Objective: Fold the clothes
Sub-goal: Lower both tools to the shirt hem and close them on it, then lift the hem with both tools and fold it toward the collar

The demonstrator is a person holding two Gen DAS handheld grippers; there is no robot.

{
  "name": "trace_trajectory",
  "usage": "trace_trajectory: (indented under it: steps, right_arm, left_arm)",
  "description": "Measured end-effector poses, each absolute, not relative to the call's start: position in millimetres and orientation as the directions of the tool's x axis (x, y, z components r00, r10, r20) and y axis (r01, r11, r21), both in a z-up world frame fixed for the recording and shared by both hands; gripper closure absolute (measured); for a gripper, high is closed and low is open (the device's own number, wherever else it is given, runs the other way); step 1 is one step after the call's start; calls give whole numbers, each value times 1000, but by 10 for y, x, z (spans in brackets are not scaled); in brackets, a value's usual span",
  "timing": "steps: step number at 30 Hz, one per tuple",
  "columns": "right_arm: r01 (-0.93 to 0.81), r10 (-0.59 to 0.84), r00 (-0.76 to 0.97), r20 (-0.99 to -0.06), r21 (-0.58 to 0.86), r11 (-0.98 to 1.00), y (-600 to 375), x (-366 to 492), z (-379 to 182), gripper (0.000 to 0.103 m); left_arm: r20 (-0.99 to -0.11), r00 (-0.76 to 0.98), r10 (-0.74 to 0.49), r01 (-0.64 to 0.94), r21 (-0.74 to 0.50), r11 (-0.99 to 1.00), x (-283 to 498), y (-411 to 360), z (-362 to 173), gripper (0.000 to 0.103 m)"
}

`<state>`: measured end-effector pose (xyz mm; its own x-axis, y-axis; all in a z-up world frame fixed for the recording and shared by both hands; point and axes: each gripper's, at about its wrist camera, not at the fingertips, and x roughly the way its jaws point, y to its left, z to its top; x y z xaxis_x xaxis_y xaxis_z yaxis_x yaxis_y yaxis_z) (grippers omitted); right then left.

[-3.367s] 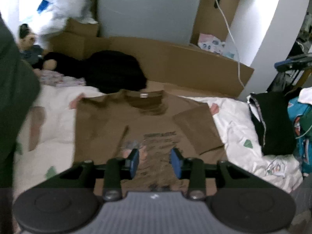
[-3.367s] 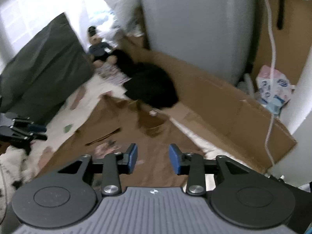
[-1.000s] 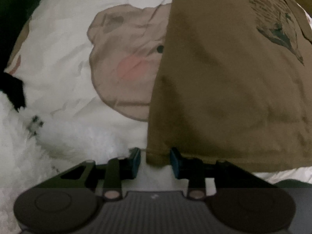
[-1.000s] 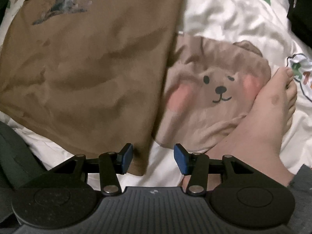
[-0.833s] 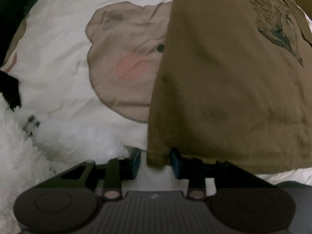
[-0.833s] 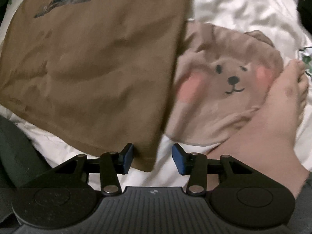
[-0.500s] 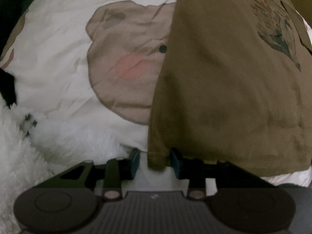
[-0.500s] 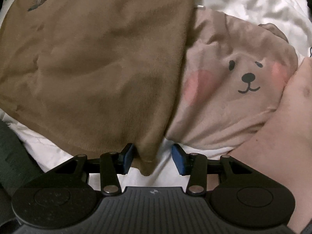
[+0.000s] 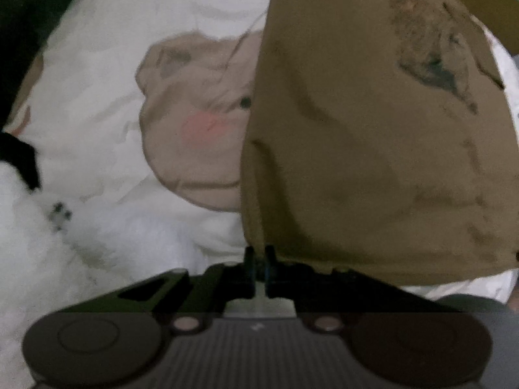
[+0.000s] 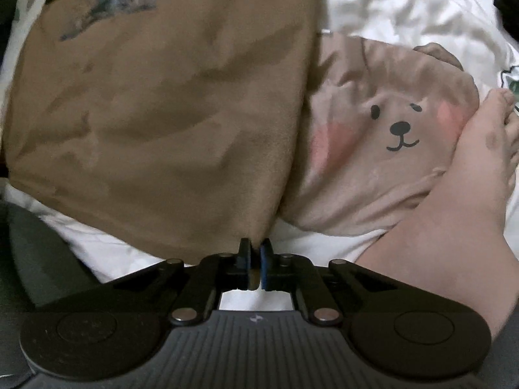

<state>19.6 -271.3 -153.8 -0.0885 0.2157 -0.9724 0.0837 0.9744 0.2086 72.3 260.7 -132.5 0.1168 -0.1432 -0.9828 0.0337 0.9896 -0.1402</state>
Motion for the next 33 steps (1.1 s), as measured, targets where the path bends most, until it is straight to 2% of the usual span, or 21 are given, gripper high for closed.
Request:
trace_trajectory:
  steps: [4,7,14,23,33]
  right_arm:
    - [93,266,-57,-962,260,961,-2746,251,-1334,98]
    - [62,302,-5,-953,301,952,-2713,324,-1144,98]
    - [-29,355,146,-923,355,934,-2722,609,-587,98]
    - [-144,379,317,-869,351,925,-2894,1112,181,98]
    - [-168,378,389,-840,339,926,-3264,1676,790,98]
  left_arm:
    - [-961,194,-196,-14,-202,979,623,2721,-1050,98]
    - [-943,246,-226,-34,-241,970,827,2590,-780,98]
    - [-889,363,-280,-35,-314,949,1133,2586,-556,98]
    - [-814,476,-332,15,-370,929,1403,2300,-180,98]
    - [-725,583,-367,-46,-481,876,1677,2380,150,98]
